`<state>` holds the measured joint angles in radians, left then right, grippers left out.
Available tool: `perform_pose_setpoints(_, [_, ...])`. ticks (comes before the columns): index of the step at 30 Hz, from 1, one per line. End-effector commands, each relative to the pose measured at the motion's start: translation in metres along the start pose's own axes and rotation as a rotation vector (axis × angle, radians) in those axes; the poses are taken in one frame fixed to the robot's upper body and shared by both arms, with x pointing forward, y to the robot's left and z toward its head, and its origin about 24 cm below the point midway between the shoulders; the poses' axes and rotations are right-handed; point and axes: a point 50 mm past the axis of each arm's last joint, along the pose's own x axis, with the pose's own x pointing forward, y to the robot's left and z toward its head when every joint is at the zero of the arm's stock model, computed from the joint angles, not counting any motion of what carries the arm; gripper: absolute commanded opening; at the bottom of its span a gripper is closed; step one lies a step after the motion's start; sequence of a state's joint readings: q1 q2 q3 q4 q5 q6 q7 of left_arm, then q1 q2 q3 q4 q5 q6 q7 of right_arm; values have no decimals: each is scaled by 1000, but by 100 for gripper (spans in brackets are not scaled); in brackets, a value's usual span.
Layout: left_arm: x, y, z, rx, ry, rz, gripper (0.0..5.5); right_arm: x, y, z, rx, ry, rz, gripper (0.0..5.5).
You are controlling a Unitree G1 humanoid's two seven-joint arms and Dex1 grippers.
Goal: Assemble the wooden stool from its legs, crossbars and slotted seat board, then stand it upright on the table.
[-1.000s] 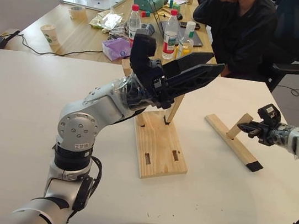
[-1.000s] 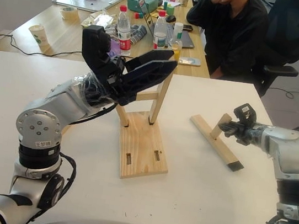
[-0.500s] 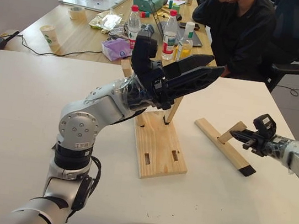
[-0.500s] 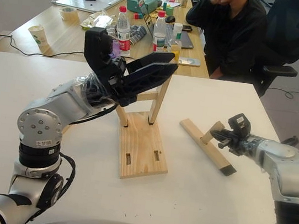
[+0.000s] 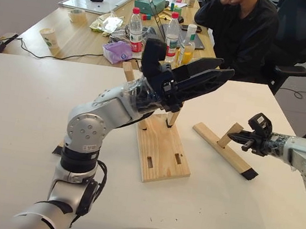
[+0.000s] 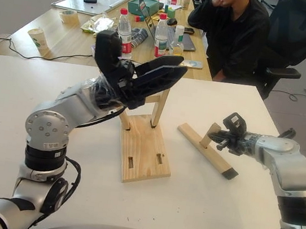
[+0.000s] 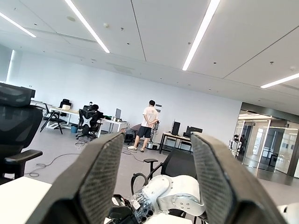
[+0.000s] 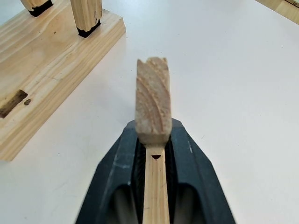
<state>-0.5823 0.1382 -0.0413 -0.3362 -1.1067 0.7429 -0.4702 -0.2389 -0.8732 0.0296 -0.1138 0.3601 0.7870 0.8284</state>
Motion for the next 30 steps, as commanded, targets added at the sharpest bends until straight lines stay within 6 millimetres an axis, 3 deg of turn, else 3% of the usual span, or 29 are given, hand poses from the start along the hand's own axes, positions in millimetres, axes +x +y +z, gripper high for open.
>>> perform_pose_setpoints(1, [24,13,0,21,10,-6,259,25,34,-59,190,128,141,39])
perform_pose_setpoints(6, [31,13,-6,4,22,-43,259,32,41,-59,187,-31,126,39])
perform_pose_setpoints(12, [24,17,-9,-13,52,-37,259,38,48,-72,190,-40,107,39])
perform_pose_setpoints(19, [18,19,-7,-1,35,-6,259,18,20,-45,9,97,80,39])
perform_pose_setpoints(26, [11,20,-7,3,12,25,259,6,8,-7,4,-6,59,39])
perform_pose_setpoints(30, [10,20,-8,6,7,35,259,3,6,0,-6,-16,59,39])
